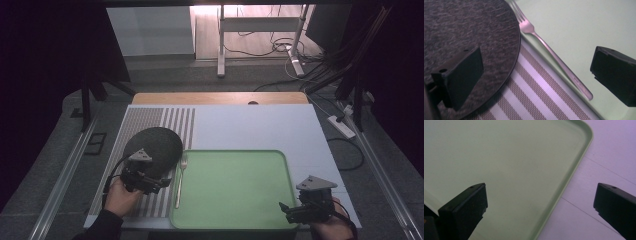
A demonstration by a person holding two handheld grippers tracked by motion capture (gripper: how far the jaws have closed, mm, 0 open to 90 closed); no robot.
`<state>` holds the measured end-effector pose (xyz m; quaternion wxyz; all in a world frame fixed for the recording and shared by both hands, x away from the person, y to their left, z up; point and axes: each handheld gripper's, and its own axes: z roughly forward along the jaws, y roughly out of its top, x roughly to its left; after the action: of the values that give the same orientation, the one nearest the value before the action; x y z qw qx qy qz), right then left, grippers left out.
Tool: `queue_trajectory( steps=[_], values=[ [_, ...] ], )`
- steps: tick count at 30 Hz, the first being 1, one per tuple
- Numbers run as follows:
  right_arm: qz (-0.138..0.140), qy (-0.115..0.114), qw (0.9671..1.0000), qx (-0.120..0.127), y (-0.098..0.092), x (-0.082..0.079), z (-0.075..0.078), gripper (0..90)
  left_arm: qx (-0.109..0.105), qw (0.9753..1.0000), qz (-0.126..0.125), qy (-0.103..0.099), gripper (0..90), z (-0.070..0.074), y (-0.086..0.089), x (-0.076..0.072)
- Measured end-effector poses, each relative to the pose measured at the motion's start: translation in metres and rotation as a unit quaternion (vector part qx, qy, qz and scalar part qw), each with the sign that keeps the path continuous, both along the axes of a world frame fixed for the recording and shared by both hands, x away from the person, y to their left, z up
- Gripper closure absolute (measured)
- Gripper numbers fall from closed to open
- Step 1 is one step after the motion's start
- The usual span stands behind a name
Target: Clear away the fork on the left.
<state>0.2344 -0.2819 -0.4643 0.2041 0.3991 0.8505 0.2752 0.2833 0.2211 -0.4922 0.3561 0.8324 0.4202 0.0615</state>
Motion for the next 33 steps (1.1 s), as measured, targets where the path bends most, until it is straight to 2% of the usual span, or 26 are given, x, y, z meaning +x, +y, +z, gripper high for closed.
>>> queue_trajectory(
  steps=[5, 22, 26, 31, 33],
  values=[
    [-0.004, 0.000, 1.0000, 0.003, -0.001, 0.000, 0.000, 0.0, 0.006, 0.9999, 0.014, 0.002, 0.0, 0.000, 0.006, -0.006],
    [-0.010, 0.000, 0.9999, 0.007, -0.002, 0.000, 0.000, 0.0, -0.003, 0.9989, 0.046, 0.012, 0.0, -0.004, 0.031, -0.032],
    [-0.011, 0.001, 0.9999, 0.007, -0.003, 0.000, 0.000, 0.0, -0.008, 0.9986, 0.050, 0.014, 0.0, -0.005, 0.036, -0.039],
    [-0.013, 0.001, 0.9999, 0.009, -0.003, 0.000, 0.000, 0.0, -0.031, 0.9975, 0.064, 0.001, 0.0, -0.001, 0.044, -0.047],
    [-0.015, 0.001, 0.9998, 0.009, -0.003, 0.000, 0.001, 0.0, -0.032, 0.9972, 0.068, -0.001, 0.0, 0.000, 0.046, -0.049]
  ],
)
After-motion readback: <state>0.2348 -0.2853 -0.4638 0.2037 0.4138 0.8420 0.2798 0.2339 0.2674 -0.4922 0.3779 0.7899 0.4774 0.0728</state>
